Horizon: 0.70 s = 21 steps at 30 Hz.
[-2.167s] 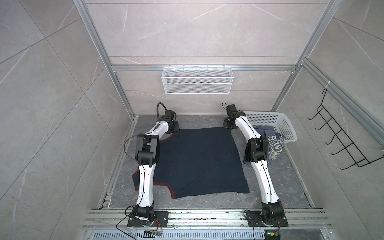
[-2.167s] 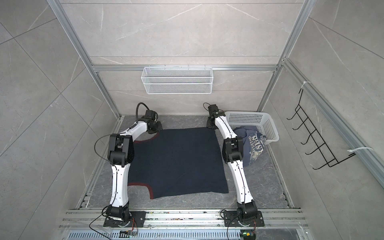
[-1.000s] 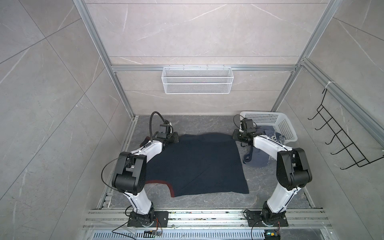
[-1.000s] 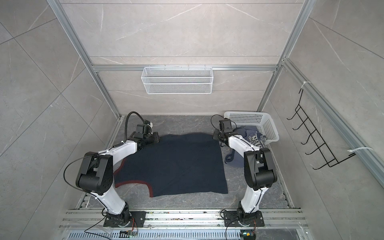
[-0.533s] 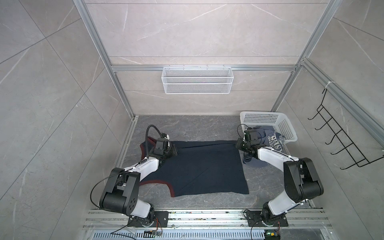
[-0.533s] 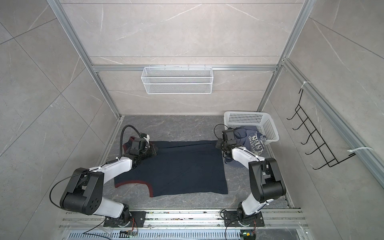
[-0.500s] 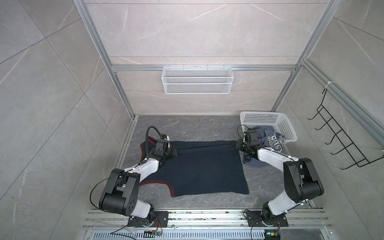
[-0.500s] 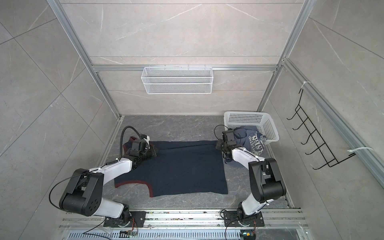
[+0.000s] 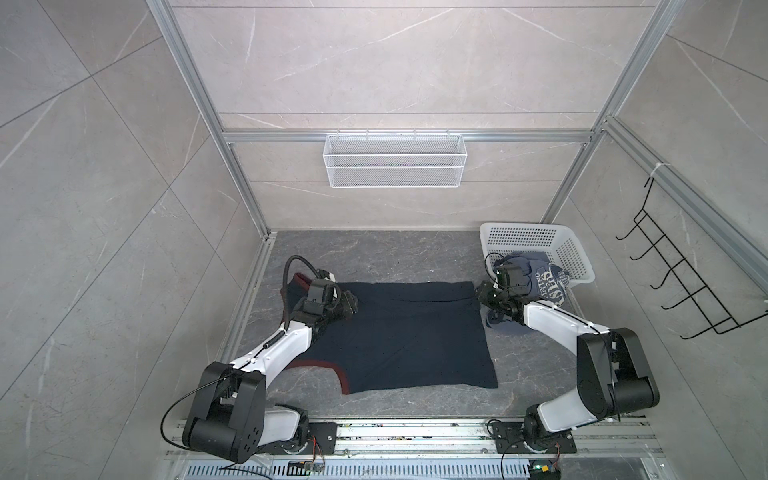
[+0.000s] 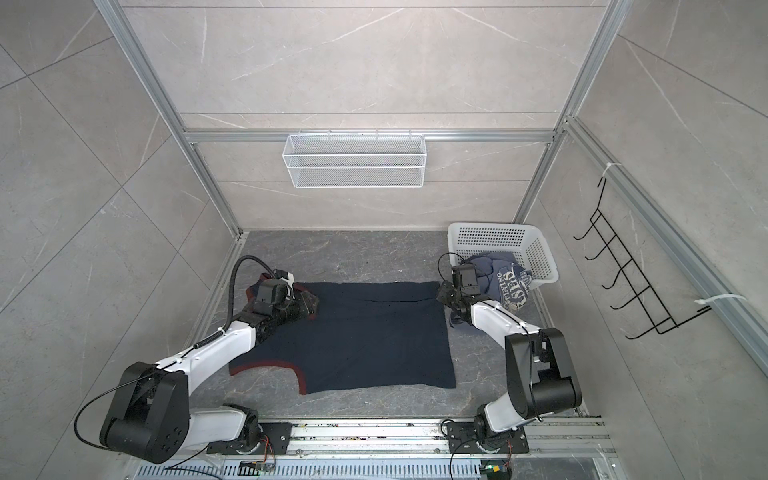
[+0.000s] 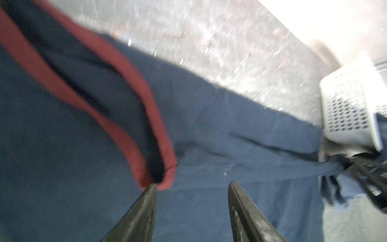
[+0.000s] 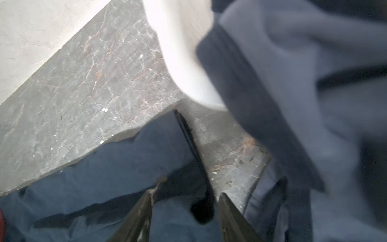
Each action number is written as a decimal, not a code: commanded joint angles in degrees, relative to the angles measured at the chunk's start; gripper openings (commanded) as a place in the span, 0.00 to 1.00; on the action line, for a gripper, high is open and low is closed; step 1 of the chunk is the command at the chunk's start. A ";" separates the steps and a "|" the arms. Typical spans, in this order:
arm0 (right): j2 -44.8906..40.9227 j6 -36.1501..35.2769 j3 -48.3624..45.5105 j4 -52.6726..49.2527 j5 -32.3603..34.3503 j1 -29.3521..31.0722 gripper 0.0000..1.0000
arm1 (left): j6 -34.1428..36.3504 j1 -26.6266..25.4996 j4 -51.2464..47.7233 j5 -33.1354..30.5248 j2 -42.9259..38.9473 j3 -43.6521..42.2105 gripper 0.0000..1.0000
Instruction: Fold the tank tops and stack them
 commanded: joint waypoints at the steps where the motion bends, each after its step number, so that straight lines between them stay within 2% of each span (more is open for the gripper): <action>1: 3.46 0.11 4.50 -5.78 -2.64 -0.10 0.53 | -1.19 -0.08 -8.26 -1.59 4.01 4.96 0.57; 10: 9.91 -1.86 12.18 -16.49 -1.84 -0.16 0.53 | -2.09 -0.43 -14.71 0.74 12.10 10.47 0.55; 21: 14.76 -3.81 16.68 -19.28 -4.77 -0.44 0.51 | -0.37 -0.51 -14.70 0.84 17.63 13.83 0.45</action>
